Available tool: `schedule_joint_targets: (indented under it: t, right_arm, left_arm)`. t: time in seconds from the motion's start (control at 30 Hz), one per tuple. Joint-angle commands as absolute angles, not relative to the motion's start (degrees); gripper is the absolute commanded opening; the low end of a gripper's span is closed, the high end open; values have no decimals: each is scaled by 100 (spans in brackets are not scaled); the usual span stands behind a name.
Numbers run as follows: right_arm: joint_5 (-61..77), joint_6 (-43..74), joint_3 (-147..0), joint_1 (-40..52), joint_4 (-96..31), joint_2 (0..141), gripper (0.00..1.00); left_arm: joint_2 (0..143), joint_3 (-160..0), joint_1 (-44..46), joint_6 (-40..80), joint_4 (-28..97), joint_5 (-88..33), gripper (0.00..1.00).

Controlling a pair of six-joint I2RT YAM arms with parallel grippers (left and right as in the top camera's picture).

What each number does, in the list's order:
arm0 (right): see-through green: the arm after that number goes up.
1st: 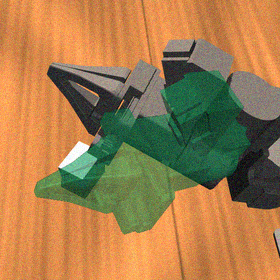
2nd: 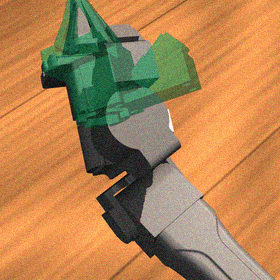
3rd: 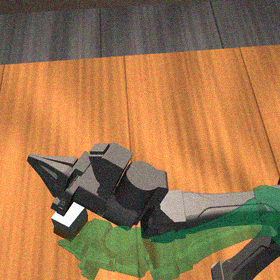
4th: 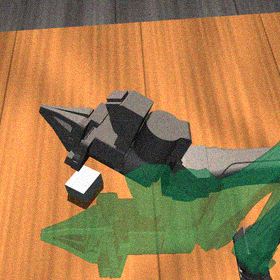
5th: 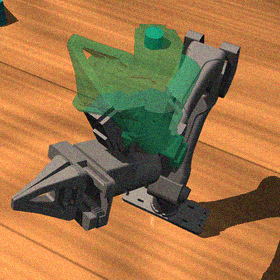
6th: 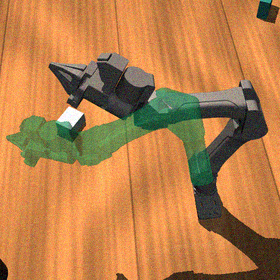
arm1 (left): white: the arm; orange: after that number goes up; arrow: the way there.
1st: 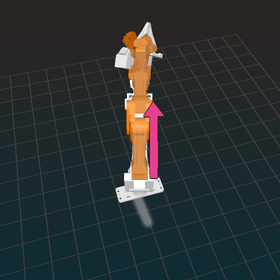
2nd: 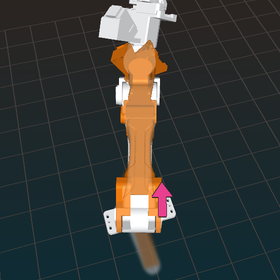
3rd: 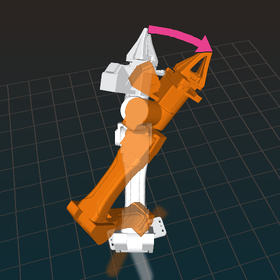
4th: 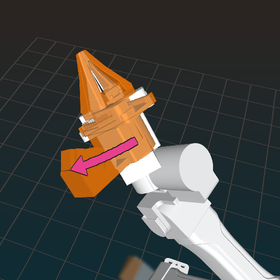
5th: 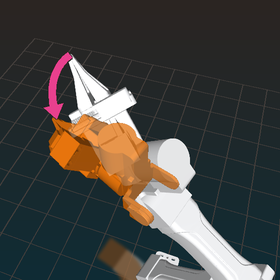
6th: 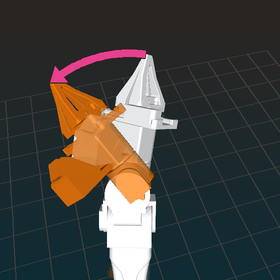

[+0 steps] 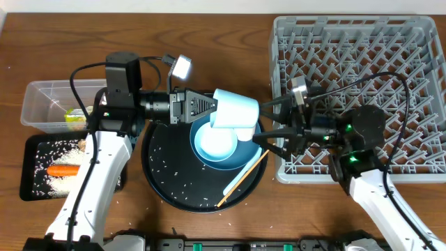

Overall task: Sort waste into correct bins and load items into the dishwasher rack
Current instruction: 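Move the right gripper to the held cup and close on it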

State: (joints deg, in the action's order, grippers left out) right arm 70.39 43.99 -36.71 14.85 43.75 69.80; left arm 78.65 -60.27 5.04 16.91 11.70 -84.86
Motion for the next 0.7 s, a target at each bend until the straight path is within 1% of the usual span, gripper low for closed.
schedule_joint_targets:
  t: [0.0,0.17,0.47,0.67]
  right_arm:
    - [6785,4082,-3767,1656,4399,6978,95]
    - [6726,3806,-3767,1734,4574,7019,95]
    - [6473,3804,-3767,1874,5022,7269,91]
    - [6359,3806,-3767,2008,5435,7662,91]
  left_arm:
    - [7835,-6108,497,1723,1146,-8484,6]
    - [7835,-6108,497,1723,1146,-8503,6]
    - [7835,-6097,497,1723,1170,-8506,6]
    - [7835,-6097,495,1721,1188,-8503,6]
